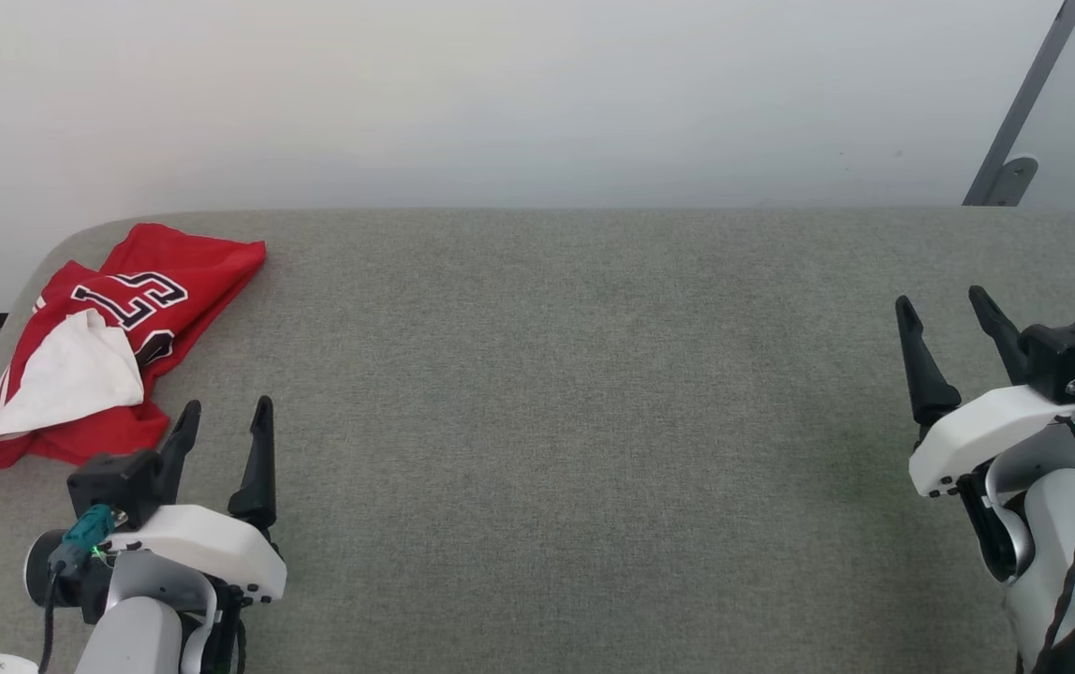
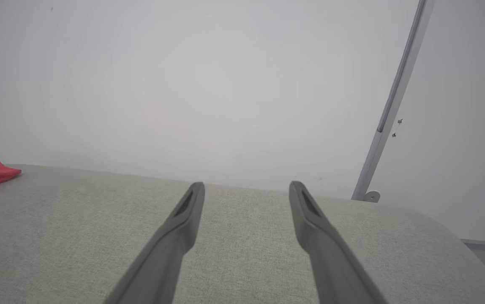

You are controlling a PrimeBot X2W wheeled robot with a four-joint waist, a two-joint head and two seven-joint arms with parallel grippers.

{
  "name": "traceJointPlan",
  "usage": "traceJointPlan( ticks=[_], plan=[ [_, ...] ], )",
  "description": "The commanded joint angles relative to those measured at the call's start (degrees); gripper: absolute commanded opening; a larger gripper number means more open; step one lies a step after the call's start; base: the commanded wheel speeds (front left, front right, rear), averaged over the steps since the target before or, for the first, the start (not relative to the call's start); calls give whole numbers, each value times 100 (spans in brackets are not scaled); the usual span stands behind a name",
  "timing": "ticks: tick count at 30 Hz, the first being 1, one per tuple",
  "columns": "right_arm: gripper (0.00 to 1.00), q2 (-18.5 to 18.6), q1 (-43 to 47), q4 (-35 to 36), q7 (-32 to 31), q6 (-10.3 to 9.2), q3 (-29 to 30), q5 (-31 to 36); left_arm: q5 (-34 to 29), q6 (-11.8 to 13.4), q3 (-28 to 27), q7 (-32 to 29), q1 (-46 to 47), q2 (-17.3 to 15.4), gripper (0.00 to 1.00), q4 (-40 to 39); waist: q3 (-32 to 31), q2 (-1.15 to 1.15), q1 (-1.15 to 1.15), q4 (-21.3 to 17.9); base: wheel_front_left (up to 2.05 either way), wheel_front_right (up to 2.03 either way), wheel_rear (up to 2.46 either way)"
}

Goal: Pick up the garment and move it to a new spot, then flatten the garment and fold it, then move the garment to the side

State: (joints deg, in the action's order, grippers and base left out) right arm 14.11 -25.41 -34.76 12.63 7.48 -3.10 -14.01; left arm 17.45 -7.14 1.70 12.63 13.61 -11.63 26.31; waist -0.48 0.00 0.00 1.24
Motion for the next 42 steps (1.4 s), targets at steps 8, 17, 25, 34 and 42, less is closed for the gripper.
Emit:
traceJointPlan(
  ticks=[8, 17, 25, 34, 42],
  plan=[
    [100, 66, -138, -92, 133, 1, 40, 366, -361, -32, 49, 123, 125, -43, 100, 157, -19, 0, 0, 37, 0, 0, 0],
    [100, 122, -177, -179, 227, 1, 93, 641, -599, -41, 66, 228, 175, -60, 100, 246, -39, 0, 0, 69, 0, 0, 0],
    [100, 104, -151, -186, 263, 1, 151, 660, -533, -37, 153, 265, 229, -52, 100, 326, -32, 0, 0, 135, 0, 0, 0],
    [100, -66, 76, -62, 263, 1, 180, 444, -481, 3, 22, 265, 226, -66, 100, 452, -56, 0, 0, 507, 0, 0, 0],
    [100, -318, 173, -18, 263, 1, -36, 290, -552, 91, -305, 264, -13, -21, 100, 405, -78, 0, 0, 1175, 0, 0, 0]
  ],
)
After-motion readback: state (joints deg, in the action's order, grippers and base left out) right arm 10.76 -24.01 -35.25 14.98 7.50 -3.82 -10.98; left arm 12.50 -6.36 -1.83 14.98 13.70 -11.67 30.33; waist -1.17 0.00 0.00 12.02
